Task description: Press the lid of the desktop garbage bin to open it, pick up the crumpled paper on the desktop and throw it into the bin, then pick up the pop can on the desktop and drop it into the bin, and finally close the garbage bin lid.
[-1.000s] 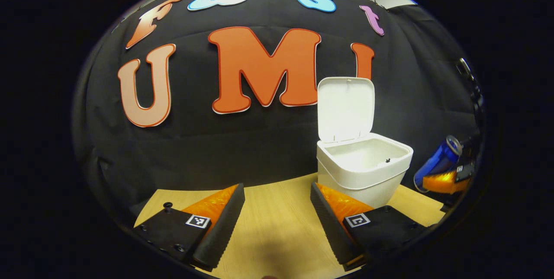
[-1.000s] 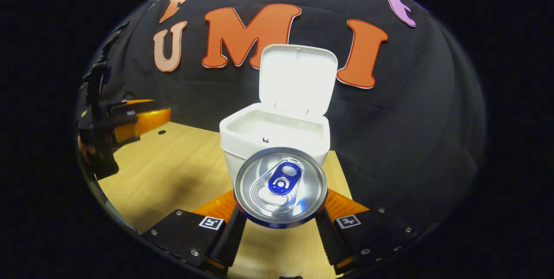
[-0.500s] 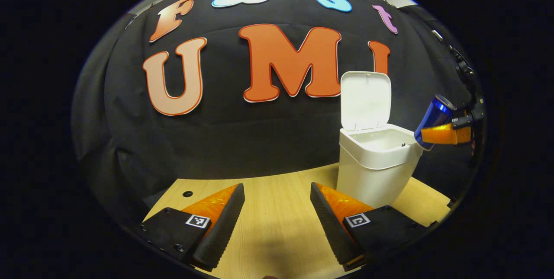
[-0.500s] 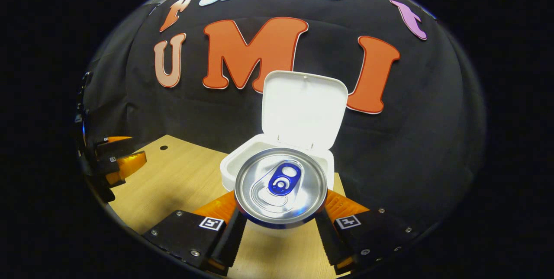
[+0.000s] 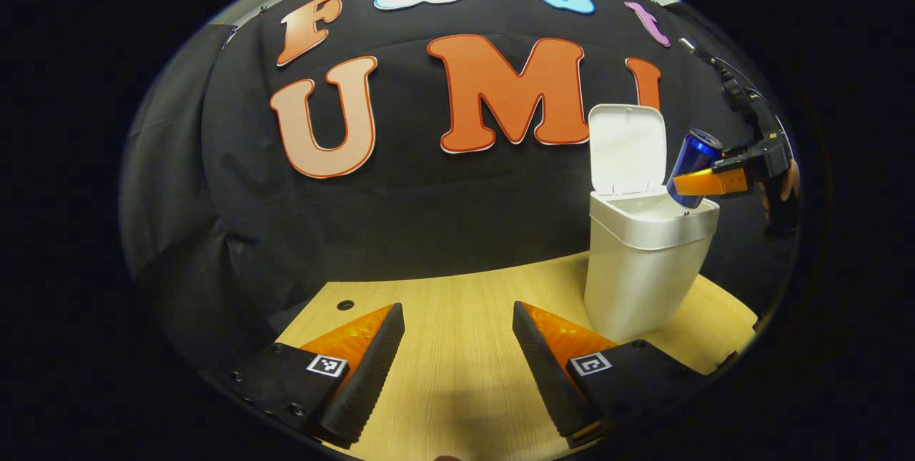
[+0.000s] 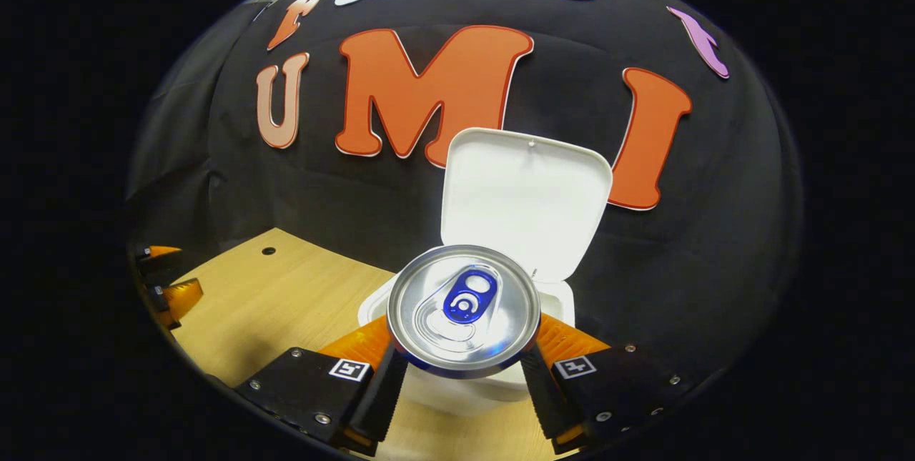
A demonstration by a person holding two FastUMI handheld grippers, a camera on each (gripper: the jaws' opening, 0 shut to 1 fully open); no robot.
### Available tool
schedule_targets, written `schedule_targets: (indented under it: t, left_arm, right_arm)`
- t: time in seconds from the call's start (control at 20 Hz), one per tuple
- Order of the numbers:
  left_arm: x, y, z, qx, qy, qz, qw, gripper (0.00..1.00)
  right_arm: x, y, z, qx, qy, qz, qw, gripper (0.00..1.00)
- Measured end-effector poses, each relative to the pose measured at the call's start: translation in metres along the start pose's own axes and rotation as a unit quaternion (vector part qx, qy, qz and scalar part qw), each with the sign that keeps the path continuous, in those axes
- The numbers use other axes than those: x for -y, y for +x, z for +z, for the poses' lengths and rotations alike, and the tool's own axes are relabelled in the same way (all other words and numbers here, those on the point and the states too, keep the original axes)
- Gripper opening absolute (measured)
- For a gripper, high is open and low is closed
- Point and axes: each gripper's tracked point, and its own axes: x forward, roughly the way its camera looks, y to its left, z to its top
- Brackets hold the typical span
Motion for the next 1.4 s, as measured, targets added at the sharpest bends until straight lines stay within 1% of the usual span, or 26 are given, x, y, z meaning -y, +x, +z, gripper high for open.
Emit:
schedule_targets:
  t: [0.05, 0.1, 0.45, 0.65, 0.8, 1.0, 1.15, 1.35, 1.4]
  left_arm:
    - [-0.003, -0.001, 0.0, 0.0, 0.005, 0.005, 1.0, 0.97]
    - [-0.006, -0.002, -0.002, -0.002, 0.009, 0.009, 1.0, 0.97]
    - [-0.015, -0.013, -0.008, -0.013, 0.01, 0.035, 0.999, 0.97]
    - [-0.019, -0.02, -0.013, -0.022, 0.013, 0.042, 0.999, 0.97]
    - [-0.023, -0.025, -0.018, -0.029, 0.012, 0.048, 0.998, 0.99]
    - [-0.025, -0.026, -0.021, -0.033, 0.006, 0.047, 0.998, 1.0]
    - [-0.024, -0.024, -0.02, -0.03, 0.002, 0.04, 0.999, 1.0]
    - [-0.022, -0.022, -0.018, -0.025, -0.001, 0.033, 0.999, 0.99]
    - [-0.023, -0.02, -0.018, -0.024, -0.001, 0.032, 0.999, 0.96]
  right_arm:
    - [0.001, 0.007, 0.008, 0.011, 0.006, 0.001, 1.0, 0.79]
    - [0.0, 0.01, 0.008, 0.009, 0.011, 0.004, 1.0, 0.8]
    - [-0.009, 0.033, -0.005, -0.009, 0.008, 0.012, 1.0, 0.79]
    - [-0.012, 0.042, -0.02, -0.03, 0.007, 0.01, 0.999, 0.79]
    - [-0.006, 0.047, -0.021, -0.033, 0.016, -0.004, 0.999, 0.79]
    - [-0.001, 0.051, -0.022, -0.042, 0.026, -0.017, 0.999, 0.81]
    - [0.003, 0.047, -0.019, -0.042, 0.021, -0.027, 0.999, 0.82]
    - [0.008, 0.039, 0.001, -0.029, 0.017, -0.031, 0.999, 0.82]
    - [0.01, 0.037, 0.009, -0.025, 0.014, -0.033, 0.999, 0.82]
